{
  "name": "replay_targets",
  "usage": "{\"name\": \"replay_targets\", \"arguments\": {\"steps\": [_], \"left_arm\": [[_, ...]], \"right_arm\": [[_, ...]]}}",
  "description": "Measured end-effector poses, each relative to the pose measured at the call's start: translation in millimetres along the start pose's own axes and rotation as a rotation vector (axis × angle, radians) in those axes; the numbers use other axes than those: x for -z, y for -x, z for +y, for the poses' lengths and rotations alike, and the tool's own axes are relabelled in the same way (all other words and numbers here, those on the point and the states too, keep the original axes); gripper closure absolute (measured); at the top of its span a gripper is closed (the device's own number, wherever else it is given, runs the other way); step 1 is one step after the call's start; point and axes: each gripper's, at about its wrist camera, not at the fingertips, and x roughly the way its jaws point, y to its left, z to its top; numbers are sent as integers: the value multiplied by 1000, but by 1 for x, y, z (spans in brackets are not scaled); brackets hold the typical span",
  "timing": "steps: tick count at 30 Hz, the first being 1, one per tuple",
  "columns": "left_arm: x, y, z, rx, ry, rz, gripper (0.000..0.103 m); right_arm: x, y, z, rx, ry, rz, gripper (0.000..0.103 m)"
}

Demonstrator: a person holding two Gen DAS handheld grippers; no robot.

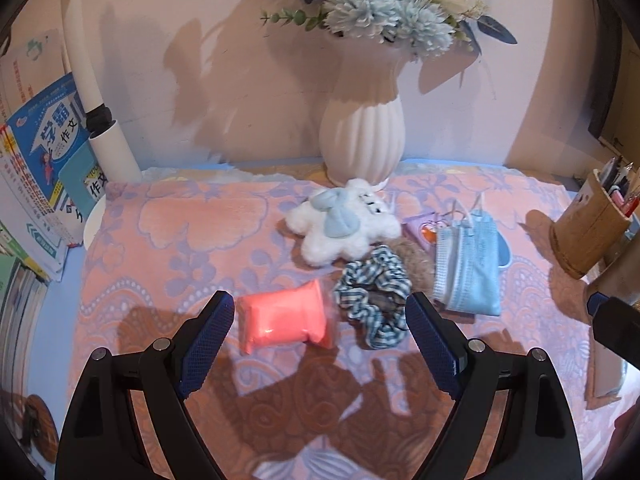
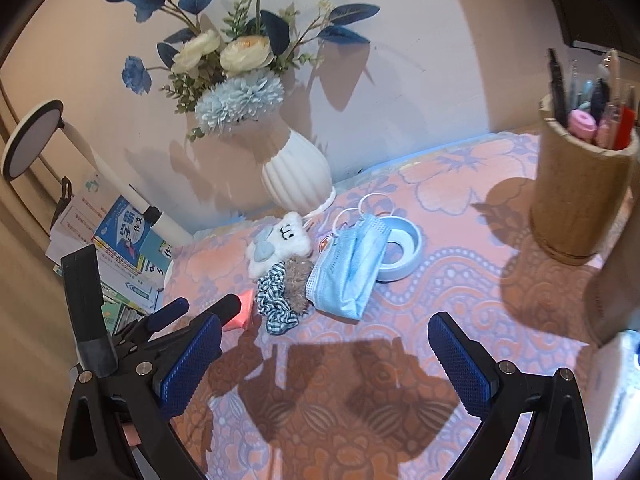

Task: Organize soft objects
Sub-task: 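Move both open grippers back to the items on the bed, then grasp the pink clay pack with the left gripper while the right grasps the blue face mask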

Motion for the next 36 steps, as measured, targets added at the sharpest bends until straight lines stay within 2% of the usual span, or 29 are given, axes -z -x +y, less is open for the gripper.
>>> {"name": "replay_targets", "arguments": {"steps": [5,12,20,22,26,31,33,35,36], "left_arm": [[2,-11,8,3,13,3,16],[7,-33,27,40,71,33,16],[19,-55,38,81,115,52,16],[26,-59,37,73,96,28,13],[26,-61,29,50,63,39,8],[26,-62,29,44,65,39,7],[26,-62,29,44,63,39,7],[26,-62,31,47,65,34,7],[25,-62,32,54,68,31,8]], "right_arm": [[0,-19,4,17,9,2,0],[4,-47,-8,25,-46,15,0],[7,-91,-14,-15,-91,43,0],[8,-97,-17,-36,-96,16,0],[16,-95,-24,-92,-74,-69,0],[14,-90,-28,-126,-94,-90,0],[14,-91,-24,-132,-71,-86,3],[14,-92,-21,-141,-51,-81,22],[14,-93,-20,-138,-48,-76,26]]}}
